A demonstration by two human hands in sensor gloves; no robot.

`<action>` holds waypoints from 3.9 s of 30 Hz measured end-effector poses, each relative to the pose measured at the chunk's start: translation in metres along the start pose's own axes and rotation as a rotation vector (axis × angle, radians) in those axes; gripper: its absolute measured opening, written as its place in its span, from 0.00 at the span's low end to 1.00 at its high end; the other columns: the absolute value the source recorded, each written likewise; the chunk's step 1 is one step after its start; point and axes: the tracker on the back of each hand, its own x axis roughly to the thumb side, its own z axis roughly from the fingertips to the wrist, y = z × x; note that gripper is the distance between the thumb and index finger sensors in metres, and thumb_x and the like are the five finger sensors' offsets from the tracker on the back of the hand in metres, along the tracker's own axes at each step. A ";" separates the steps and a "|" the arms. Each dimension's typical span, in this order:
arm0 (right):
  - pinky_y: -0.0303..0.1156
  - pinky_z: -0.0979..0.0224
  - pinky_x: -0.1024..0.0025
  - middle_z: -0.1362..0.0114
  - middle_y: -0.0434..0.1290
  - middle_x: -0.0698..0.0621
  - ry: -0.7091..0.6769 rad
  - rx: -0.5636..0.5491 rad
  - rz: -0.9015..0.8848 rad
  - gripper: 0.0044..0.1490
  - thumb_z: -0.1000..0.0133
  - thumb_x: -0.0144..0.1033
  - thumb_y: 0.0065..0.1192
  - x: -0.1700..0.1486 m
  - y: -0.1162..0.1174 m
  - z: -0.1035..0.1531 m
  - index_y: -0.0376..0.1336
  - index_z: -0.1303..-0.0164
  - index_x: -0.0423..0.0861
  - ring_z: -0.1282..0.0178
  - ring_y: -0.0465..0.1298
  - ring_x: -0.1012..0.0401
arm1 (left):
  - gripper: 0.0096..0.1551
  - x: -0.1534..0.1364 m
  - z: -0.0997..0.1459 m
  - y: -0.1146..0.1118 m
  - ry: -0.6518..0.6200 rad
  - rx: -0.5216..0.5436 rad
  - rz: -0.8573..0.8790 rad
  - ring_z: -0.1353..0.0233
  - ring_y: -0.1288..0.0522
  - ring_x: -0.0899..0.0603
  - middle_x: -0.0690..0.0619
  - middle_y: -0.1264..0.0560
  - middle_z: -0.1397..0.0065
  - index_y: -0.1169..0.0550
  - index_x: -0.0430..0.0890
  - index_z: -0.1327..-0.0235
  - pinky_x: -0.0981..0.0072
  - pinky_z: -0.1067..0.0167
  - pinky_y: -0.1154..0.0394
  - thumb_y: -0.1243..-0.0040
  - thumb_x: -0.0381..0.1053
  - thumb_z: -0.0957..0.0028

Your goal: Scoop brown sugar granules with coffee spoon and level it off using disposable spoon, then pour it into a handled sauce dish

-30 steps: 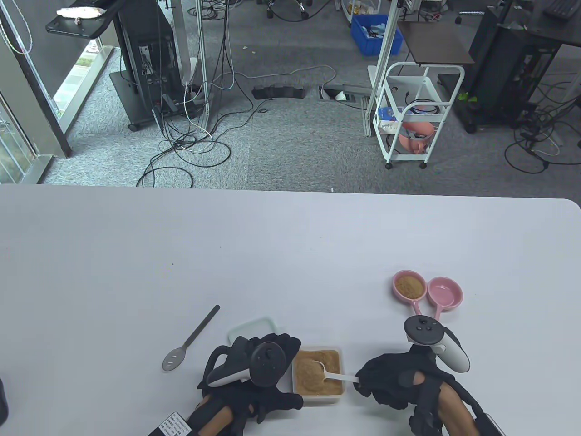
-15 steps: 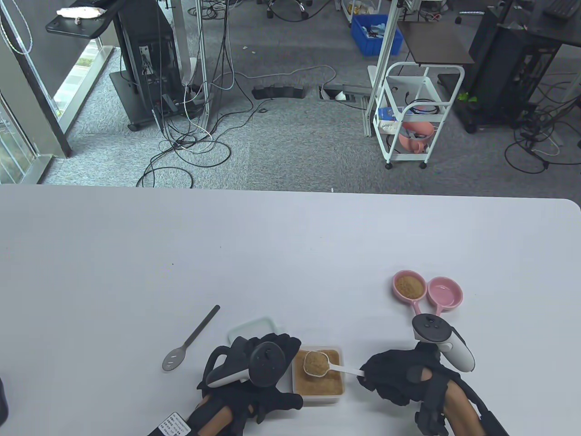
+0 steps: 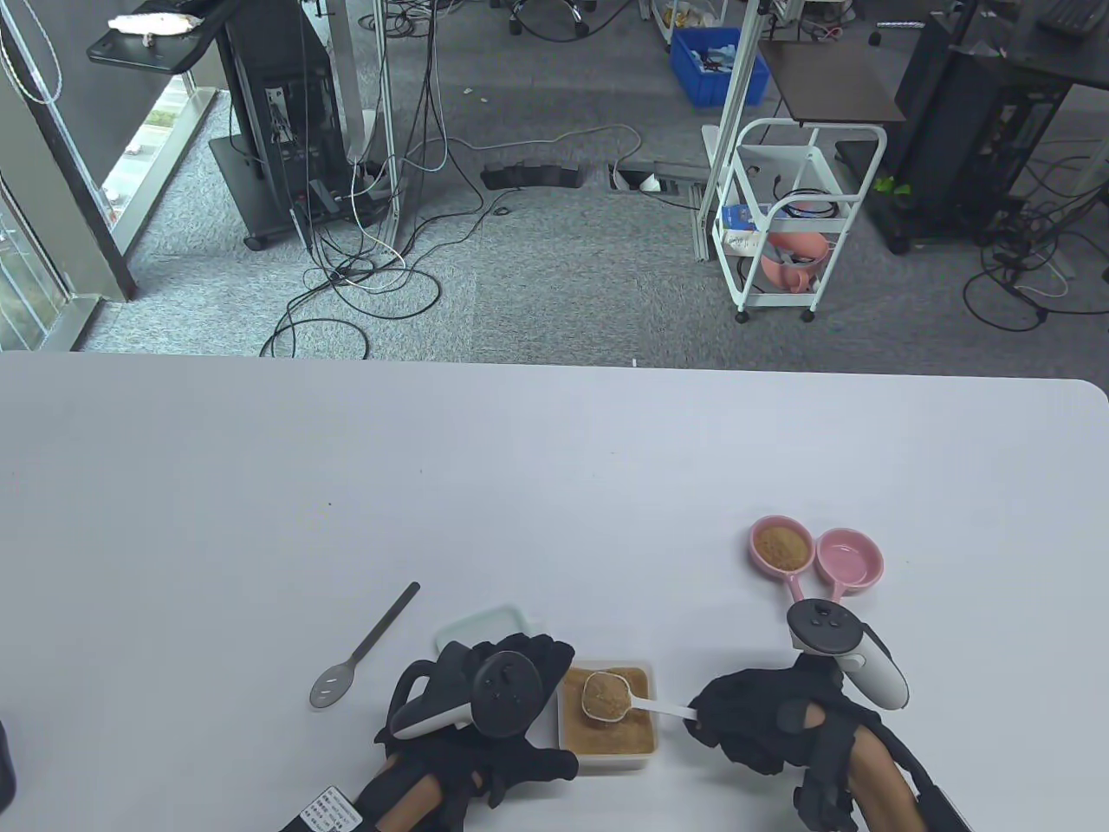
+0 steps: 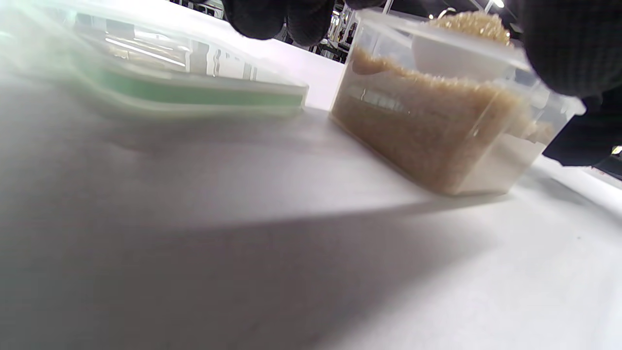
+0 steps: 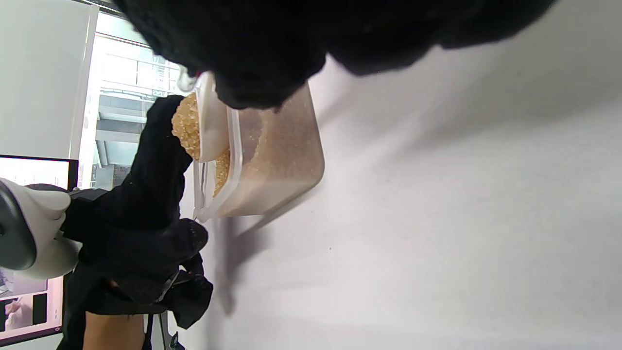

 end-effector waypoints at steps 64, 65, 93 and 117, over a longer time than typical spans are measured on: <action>0.75 0.54 0.52 0.67 0.82 0.54 0.003 -0.016 0.024 0.27 0.45 0.45 0.64 0.000 0.000 0.002 0.75 0.44 0.42 0.78 0.79 0.56 | 0.23 -0.139 0.030 0.038 0.793 0.106 -0.196 0.35 0.18 0.48 0.63 0.17 0.42 0.14 0.62 0.51 0.46 0.26 0.29 0.28 0.67 0.57; 0.75 0.54 0.52 0.67 0.82 0.54 0.003 -0.016 0.023 0.27 0.45 0.45 0.64 0.000 0.000 0.002 0.76 0.45 0.41 0.78 0.79 0.56 | 0.23 -0.139 0.030 0.038 0.789 0.106 -0.203 0.35 0.18 0.48 0.64 0.17 0.42 0.14 0.62 0.51 0.47 0.26 0.29 0.28 0.67 0.57; 0.76 0.55 0.52 0.67 0.82 0.54 -0.022 0.002 -0.037 0.27 0.45 0.45 0.63 0.001 -0.001 0.004 0.75 0.45 0.41 0.79 0.79 0.57 | 0.21 0.053 0.035 0.024 -0.002 0.302 -0.309 0.36 0.18 0.50 0.66 0.19 0.43 0.16 0.63 0.52 0.49 0.25 0.29 0.31 0.66 0.57; 0.76 0.55 0.52 0.67 0.83 0.54 -0.034 0.040 -0.047 0.27 0.45 0.45 0.64 0.002 0.002 0.003 0.75 0.45 0.40 0.80 0.80 0.57 | 0.21 0.058 0.031 0.016 -0.001 0.239 -0.378 0.36 0.18 0.50 0.66 0.19 0.43 0.16 0.63 0.52 0.49 0.25 0.29 0.32 0.66 0.57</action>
